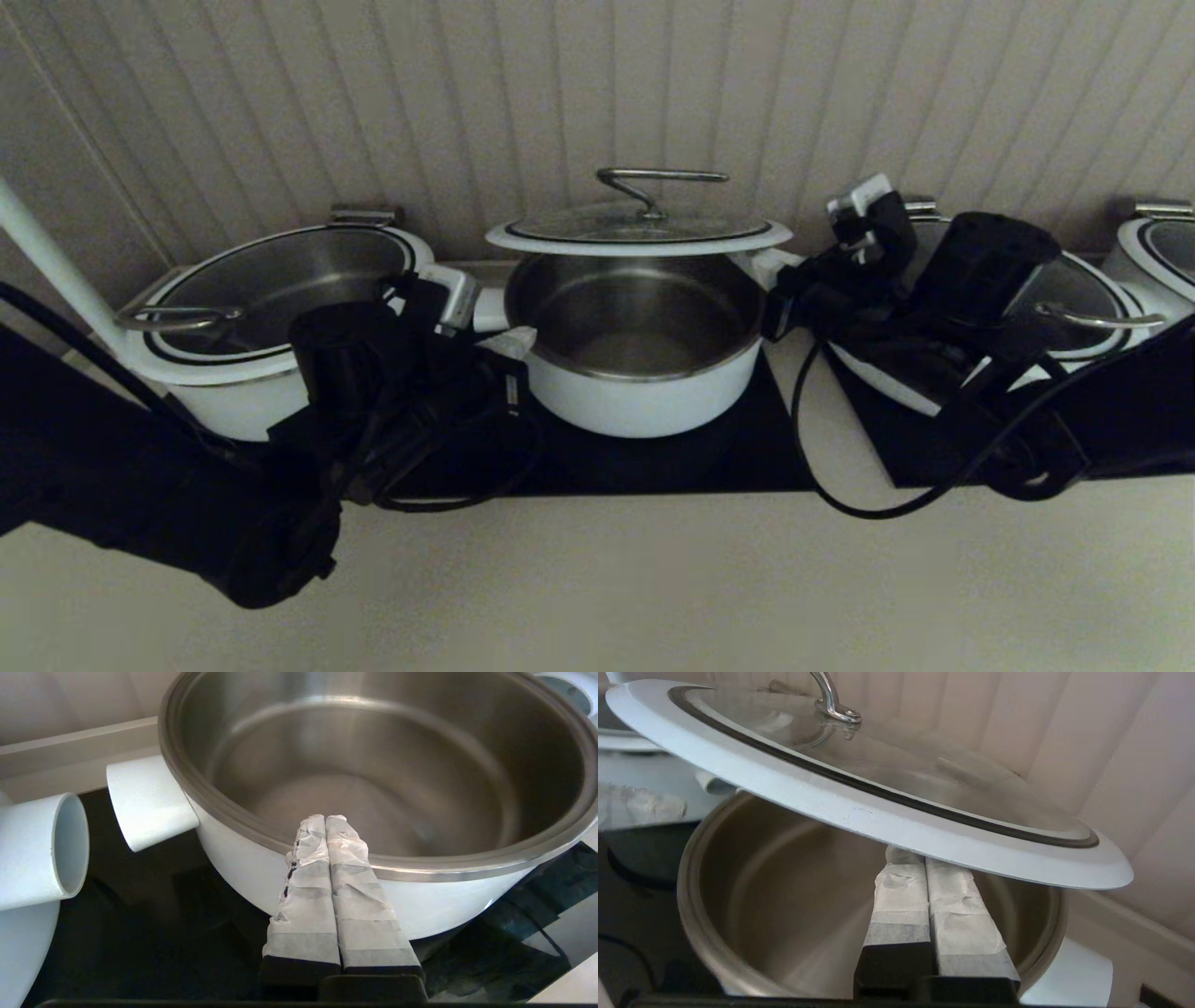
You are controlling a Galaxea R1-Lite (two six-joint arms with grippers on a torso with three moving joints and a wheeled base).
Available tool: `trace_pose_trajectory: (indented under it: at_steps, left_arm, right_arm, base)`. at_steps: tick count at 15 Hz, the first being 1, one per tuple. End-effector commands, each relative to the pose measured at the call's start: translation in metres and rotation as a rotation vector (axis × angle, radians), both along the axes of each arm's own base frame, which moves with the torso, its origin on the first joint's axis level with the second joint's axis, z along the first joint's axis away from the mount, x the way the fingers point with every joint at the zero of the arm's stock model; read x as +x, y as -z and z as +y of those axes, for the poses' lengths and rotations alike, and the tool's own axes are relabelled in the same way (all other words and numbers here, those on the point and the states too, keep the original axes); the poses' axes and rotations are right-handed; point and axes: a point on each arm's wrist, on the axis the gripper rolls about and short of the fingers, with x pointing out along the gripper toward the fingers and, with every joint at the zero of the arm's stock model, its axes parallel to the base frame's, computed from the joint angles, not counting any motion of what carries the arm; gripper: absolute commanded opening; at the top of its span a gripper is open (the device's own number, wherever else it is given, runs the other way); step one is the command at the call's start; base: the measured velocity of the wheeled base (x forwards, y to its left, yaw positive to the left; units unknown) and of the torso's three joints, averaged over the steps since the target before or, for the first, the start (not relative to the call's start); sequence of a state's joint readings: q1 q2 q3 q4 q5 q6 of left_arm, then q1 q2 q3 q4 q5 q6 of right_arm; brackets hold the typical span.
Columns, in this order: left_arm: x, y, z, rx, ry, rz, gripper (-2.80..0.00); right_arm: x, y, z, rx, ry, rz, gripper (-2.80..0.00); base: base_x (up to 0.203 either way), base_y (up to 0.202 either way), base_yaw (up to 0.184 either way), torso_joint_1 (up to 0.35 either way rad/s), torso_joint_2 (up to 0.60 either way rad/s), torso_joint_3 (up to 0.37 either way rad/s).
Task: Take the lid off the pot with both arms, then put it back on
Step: Open the pot lid completely
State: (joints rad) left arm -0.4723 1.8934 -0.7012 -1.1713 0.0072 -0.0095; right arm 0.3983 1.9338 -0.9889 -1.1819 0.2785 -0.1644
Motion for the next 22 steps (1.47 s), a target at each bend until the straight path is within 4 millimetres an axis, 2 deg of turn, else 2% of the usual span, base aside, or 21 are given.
trace_pose_trajectory:
  at_steps: [1, 4, 7, 10, 13, 18, 22]
  left_arm:
    - [-0.004, 0.000, 0.002, 0.022, 0.000, -0.010, -2.80]
    - [-0.009, -0.003, 0.004, 0.057, 0.004, -0.033, -2.80]
    - [-0.014, -0.015, 0.007, 0.041, 0.002, -0.066, -2.80]
    - [-0.026, -0.023, 0.018, 0.082, -0.015, -0.105, -2.80]
    - [-0.040, -0.029, 0.047, 0.113, -0.087, -0.119, -2.80]
    - [-0.076, -0.023, 0.101, 0.251, -0.260, -0.113, -2.80]
    - [-0.102, -0.022, 0.116, 0.282, -0.410, -0.095, -2.80]
  right_arm:
    - [0.003, -0.007, 0.002, 0.010, -0.002, -0.029, -2.80]
    - [0.005, -0.010, 0.002, 0.013, -0.003, -0.040, -2.80]
    - [0.005, -0.011, 0.002, 0.014, -0.003, -0.042, -2.80]
    - [0.005, -0.011, 0.002, 0.014, -0.003, -0.042, -2.80]
    - [0.004, -0.011, 0.002, 0.016, -0.004, -0.044, -2.80]
    - [0.004, -0.013, 0.002, 0.016, -0.003, -0.048, -2.80]
    - [0.003, -0.015, 0.001, 0.019, -0.003, -0.055, -2.80]
  base:
    - [0.000, 0.000, 0.000, 0.000, 0.00, 0.000]
    - [0.000, 0.000, 0.000, 0.000, 0.00, 0.000]
    - [0.000, 0.000, 0.000, 0.000, 0.00, 0.000]
    - [0.000, 0.000, 0.000, 0.000, 0.00, 0.000]
    - [0.000, 0.000, 0.000, 0.000, 0.00, 0.000]
    - [0.000, 0.000, 0.000, 0.000, 0.00, 0.000]
    - [0.000, 0.000, 0.000, 0.000, 0.00, 0.000]
